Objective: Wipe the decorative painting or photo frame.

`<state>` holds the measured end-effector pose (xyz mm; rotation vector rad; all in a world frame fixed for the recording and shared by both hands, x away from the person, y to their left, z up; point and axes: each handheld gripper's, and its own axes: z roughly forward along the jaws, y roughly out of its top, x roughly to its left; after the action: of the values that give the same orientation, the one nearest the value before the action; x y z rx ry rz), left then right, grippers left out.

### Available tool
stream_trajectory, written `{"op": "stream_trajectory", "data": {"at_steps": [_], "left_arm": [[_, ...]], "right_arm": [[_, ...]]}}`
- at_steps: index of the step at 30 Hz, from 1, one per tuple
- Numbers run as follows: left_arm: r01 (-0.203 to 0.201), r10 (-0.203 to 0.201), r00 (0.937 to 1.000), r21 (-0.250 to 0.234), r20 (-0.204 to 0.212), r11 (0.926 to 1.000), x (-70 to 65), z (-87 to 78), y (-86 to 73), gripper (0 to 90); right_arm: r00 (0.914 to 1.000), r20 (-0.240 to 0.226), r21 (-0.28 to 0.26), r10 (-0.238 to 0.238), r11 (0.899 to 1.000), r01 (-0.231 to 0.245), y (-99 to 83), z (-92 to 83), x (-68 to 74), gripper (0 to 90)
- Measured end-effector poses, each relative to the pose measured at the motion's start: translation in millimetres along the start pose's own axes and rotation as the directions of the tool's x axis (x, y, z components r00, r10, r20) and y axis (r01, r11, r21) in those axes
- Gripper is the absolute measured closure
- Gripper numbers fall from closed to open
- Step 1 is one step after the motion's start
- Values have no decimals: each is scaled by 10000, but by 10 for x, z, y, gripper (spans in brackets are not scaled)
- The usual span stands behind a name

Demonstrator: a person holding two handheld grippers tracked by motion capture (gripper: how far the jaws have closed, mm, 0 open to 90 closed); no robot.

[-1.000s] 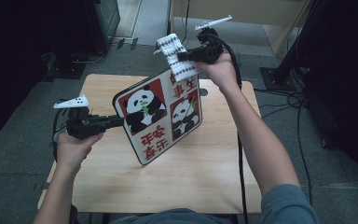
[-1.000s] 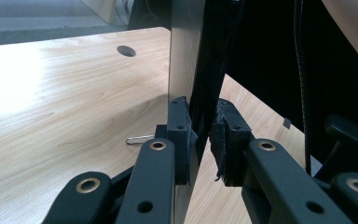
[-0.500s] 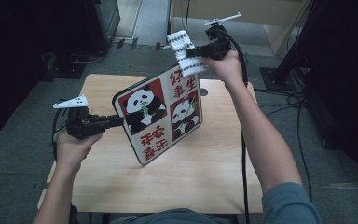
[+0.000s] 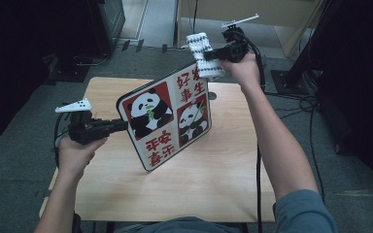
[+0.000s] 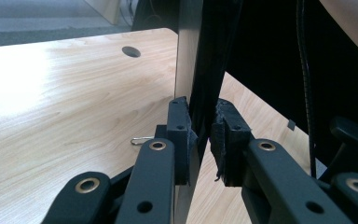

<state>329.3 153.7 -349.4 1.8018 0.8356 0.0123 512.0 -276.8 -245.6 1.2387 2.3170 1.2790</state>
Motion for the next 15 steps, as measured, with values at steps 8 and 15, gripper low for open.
{"op": "stream_trajectory", "data": {"at_steps": [8,15], "left_arm": [[-4,4,10000,9,-17,10000,0,0,0,785],[66,-66,10000,1,-20,10000,-6,7,5,784]], "right_arm": [[9996,280,360,27,9993,-37,-98,47,-70,762],[9995,307,512,52,9987,-68,-233,110,-109,763]]}}
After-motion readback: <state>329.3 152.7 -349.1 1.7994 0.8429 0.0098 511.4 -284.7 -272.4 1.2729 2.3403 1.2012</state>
